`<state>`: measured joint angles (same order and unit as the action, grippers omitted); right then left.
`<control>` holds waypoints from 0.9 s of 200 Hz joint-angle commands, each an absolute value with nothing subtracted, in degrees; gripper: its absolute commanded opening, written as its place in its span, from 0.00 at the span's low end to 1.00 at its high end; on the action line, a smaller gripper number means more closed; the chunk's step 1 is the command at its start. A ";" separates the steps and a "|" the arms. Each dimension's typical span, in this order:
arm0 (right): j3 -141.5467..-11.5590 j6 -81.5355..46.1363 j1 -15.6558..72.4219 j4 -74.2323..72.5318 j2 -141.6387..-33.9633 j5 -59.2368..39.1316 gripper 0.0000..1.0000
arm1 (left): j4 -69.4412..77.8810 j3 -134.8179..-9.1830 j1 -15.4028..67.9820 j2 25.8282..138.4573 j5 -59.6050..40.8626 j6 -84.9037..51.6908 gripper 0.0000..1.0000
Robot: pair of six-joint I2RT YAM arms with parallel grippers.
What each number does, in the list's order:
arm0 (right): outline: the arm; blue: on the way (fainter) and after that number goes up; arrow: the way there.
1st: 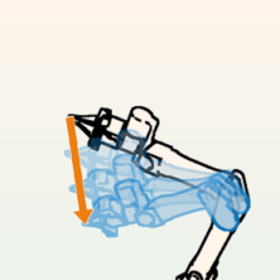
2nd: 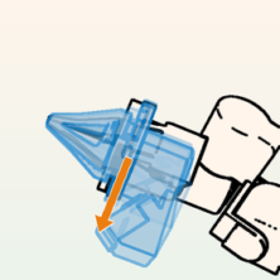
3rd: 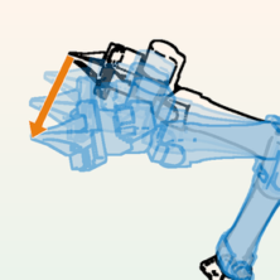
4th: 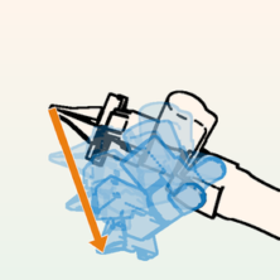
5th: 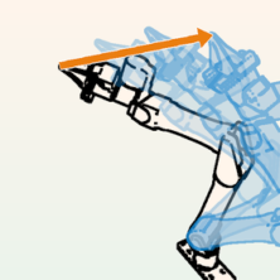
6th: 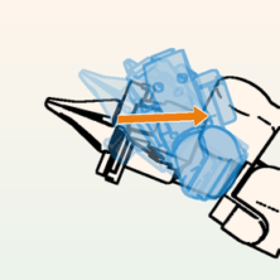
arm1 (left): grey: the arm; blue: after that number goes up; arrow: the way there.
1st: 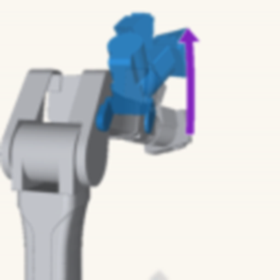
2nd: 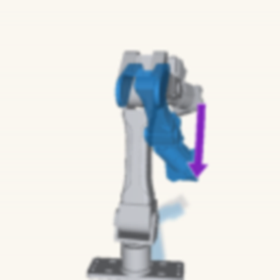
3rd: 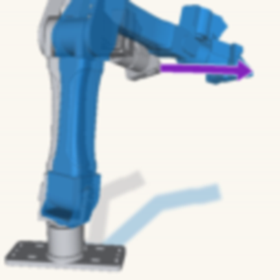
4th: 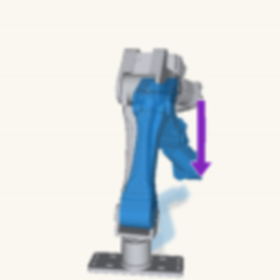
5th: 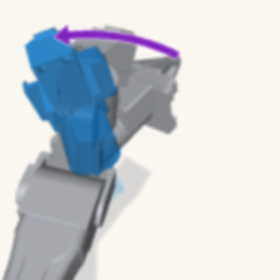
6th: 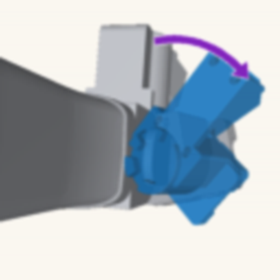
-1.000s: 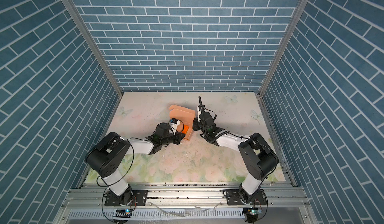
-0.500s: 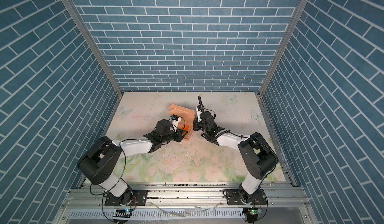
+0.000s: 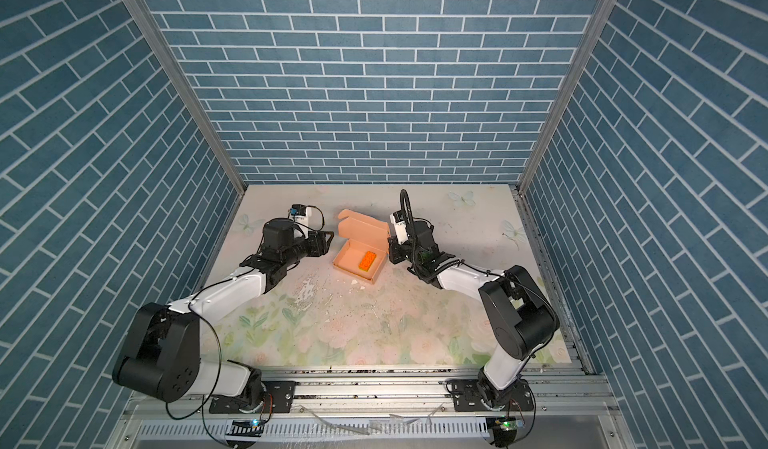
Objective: Fold the paper box
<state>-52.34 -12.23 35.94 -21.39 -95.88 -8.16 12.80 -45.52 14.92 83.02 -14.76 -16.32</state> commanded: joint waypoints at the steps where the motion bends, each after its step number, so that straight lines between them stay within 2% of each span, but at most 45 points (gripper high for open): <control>1: -53.12 -9.80 35.86 -21.18 -94.75 -11.49 0.00 | 14.22 -48.01 12.28 87.78 -22.73 -12.91 0.70; 38: -53.15 -9.51 35.86 -21.71 -95.06 -13.22 0.00 | 20.58 -51.33 10.72 95.43 -29.97 -9.26 0.71; 107: -54.40 -8.64 35.70 -21.23 -96.20 -14.67 0.00 | 15.85 -61.28 10.67 104.68 -34.05 -2.59 0.70; 134: -54.75 -8.09 35.60 -20.61 -96.11 -14.61 0.00 | 12.66 -64.70 10.72 106.94 -36.37 -1.49 0.53; 180: -55.57 -8.18 35.35 -20.26 -96.68 -14.33 0.00 | 12.48 -63.94 10.80 104.83 -36.53 -2.13 0.35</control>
<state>-53.08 -10.17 35.57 -21.04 -95.90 -13.76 13.89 -63.70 10.90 106.41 -35.38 -2.79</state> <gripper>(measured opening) 0.048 0.382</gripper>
